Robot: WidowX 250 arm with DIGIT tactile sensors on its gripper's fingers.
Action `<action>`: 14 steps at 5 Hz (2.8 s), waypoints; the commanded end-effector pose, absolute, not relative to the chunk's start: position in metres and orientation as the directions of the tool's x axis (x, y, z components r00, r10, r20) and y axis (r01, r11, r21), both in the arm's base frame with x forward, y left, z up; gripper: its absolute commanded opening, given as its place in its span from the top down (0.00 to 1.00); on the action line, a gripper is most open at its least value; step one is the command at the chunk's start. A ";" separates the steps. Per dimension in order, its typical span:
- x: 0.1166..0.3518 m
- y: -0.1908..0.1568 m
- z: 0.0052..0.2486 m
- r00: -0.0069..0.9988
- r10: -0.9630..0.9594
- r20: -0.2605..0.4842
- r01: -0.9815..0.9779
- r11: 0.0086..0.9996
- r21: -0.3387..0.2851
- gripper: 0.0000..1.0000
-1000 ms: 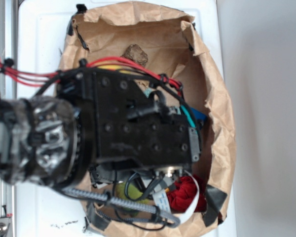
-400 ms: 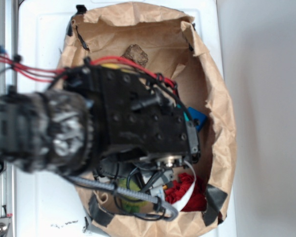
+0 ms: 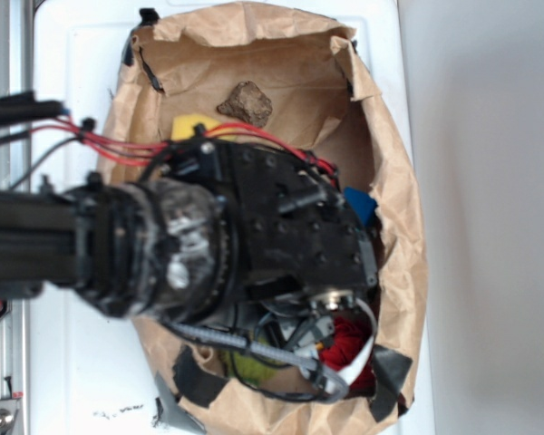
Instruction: Grab the green animal.
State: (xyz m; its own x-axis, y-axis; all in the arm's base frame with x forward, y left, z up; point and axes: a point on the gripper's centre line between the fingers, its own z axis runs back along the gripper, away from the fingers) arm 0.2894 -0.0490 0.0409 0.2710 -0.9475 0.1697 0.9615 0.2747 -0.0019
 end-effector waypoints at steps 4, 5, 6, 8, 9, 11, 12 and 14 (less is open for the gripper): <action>0.293 -0.038 0.057 0.370 -0.920 0.129 0.928 0.374 0.007 1.00; 0.298 -0.008 0.068 0.484 -0.867 0.119 0.874 0.485 -0.027 1.00; 0.299 0.017 0.082 0.619 -0.778 0.106 0.783 0.621 -0.016 1.00; 0.296 0.043 0.128 0.797 -0.567 0.209 0.580 0.815 -0.001 1.00; 0.283 0.036 0.156 0.799 -0.524 0.294 0.540 0.841 0.028 1.00; 0.270 0.032 0.186 0.878 -0.363 0.312 0.364 0.930 0.056 1.00; 0.262 0.033 0.192 0.935 -0.258 0.243 0.257 0.966 0.033 1.00; 0.248 0.033 0.190 0.979 -0.133 0.152 0.129 0.991 0.034 1.00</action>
State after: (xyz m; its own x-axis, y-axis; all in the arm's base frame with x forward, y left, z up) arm 0.2566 0.0423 0.1769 0.9844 -0.1376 0.1093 0.1373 0.9905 0.0106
